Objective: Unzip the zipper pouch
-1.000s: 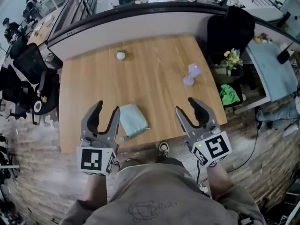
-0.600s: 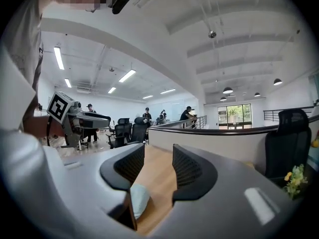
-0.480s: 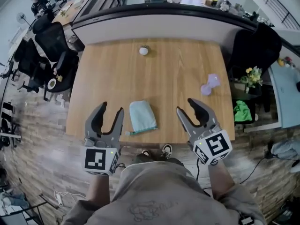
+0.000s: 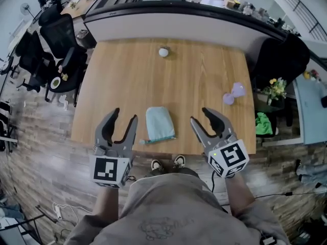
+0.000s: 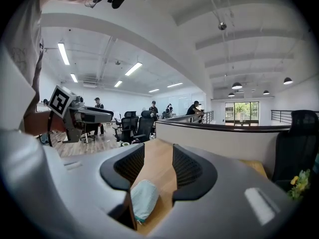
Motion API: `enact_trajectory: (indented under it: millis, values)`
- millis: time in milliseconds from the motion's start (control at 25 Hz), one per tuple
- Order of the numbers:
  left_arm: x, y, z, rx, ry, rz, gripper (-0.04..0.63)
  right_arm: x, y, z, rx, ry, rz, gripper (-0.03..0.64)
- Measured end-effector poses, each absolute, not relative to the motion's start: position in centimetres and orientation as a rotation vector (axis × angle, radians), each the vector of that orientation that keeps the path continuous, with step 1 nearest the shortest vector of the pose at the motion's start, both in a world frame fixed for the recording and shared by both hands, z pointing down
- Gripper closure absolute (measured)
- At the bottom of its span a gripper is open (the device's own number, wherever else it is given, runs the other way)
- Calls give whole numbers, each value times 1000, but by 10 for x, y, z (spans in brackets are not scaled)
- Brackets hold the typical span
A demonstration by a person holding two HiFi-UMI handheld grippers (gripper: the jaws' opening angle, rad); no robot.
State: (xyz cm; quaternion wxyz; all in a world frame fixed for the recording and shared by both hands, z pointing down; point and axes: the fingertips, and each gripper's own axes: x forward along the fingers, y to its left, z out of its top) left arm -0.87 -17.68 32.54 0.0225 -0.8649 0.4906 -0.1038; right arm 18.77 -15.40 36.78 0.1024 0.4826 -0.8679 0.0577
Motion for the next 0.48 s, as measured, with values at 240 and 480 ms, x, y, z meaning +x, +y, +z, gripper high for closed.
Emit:
enact_trajectory:
  millis: [240, 480]
  values:
    - [-12, -177, 334, -2711, 1505, -340, 391, 174, -153, 388, 1298, -2544, 208, 439]
    - [-8, -177, 361, -2745, 1509, -391, 391, 163, -154, 439, 1005, -2425, 160, 439]
